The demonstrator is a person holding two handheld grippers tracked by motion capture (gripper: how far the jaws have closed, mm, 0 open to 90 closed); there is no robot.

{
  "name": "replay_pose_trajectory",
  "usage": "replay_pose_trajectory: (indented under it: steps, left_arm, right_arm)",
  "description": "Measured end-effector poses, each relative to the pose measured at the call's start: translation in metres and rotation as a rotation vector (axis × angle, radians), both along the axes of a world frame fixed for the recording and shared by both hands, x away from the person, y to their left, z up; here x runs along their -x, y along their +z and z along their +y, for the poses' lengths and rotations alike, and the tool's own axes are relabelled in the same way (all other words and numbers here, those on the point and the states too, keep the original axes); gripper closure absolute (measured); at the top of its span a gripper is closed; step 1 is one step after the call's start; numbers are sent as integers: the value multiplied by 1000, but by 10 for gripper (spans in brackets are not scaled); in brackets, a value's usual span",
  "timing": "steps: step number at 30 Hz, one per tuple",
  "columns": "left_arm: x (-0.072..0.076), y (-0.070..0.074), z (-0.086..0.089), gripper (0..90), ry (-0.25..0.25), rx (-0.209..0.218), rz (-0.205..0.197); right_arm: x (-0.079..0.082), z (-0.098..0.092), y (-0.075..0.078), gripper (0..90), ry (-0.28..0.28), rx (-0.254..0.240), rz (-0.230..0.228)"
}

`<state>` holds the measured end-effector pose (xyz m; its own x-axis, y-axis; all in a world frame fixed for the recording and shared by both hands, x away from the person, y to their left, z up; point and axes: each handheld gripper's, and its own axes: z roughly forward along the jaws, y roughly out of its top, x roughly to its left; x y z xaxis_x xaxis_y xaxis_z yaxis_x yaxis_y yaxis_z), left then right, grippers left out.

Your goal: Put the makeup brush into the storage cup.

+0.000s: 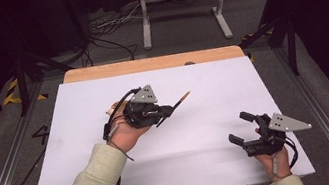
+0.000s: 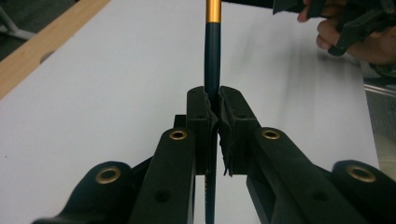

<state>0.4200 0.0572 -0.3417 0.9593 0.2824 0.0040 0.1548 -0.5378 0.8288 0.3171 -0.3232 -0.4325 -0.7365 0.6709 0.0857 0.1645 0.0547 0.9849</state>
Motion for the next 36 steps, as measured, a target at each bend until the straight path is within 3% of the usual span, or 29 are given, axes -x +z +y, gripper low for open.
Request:
replay_pose_trajectory:
  steps: [6, 9, 13, 21, 25, 30, 36]
  left_arm:
    - [-1, 0, 6, 836, -2, 95, 10]
    - [0, -1, 7, 835, 25, 117, -16]
    - [0, -2, 12, 836, 47, 179, -32]
    - [-3, -4, 21, 836, 54, 231, -69]
    - [-6, -7, 29, 835, 83, 265, -71]
    - [-9, -9, 36, 835, 121, 261, -83]
    - [-13, -10, 52, 835, 174, 306, -71]
  right_arm:
    - [0, 0, 0, 58, -1, 1, 0]
    - [1, -1, 0, 58, -1, 1, -1]
    - [1, -1, 0, 59, -1, 3, -1]
    - [1, -1, 0, 58, -1, 3, -1]
    - [1, 0, 0, 58, 1, 6, -1]
    - [1, 0, 0, 58, 2, 6, -1]
    - [1, 0, 0, 58, 0, 8, 0]
